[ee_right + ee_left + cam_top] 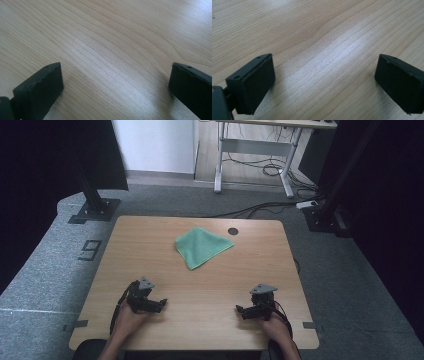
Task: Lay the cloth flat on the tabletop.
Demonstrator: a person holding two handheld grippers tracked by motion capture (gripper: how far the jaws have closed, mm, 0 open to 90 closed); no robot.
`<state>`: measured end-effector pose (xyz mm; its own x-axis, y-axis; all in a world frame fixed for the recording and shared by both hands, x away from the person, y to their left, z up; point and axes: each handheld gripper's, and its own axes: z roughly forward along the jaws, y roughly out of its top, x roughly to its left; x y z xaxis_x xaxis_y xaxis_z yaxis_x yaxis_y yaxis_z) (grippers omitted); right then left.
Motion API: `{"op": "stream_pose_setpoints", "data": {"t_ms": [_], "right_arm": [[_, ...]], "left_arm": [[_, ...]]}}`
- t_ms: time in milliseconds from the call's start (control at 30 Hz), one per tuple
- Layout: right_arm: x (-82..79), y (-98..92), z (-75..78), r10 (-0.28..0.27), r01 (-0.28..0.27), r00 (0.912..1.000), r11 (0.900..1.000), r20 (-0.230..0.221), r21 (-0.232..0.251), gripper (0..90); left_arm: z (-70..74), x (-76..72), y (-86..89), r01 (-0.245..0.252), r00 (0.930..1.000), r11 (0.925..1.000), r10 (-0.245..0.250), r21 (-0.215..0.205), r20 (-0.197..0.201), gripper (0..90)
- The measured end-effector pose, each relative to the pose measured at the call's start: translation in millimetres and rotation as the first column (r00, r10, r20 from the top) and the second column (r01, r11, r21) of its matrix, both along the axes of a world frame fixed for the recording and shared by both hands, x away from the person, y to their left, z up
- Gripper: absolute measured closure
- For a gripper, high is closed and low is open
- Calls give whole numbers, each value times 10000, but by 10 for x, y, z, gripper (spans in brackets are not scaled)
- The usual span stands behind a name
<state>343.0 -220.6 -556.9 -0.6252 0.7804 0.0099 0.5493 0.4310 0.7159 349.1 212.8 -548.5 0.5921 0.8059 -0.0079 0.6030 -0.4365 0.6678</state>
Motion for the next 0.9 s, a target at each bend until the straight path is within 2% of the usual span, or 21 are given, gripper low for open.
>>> {"op": "stream_pose_setpoints", "data": {"t_ms": [267,467,600,800,900], "right_arm": [[0,0,0,1,-1,10000,10000,0,1,0],[0,0,0,0,0,10000,10000,-1,0,0],[0,0,0,-1,1,10000,10000,-1,2,0],[0,0,0,-1,1,10000,10000,-3,0,0],[1,-1,0,2,-2,10000,10000,0,-1,0]], "left_arm": [[27,-9,-4,-101,9998,9999,101,36,-149,60],[60,10,19,-126,9994,9995,117,-295,-320,77],[101,45,34,-129,9996,9986,116,-503,-270,97],[158,106,-21,44,9998,9993,-50,-359,-166,99],[211,144,-52,172,9998,9989,-176,-447,-80,138]]}}
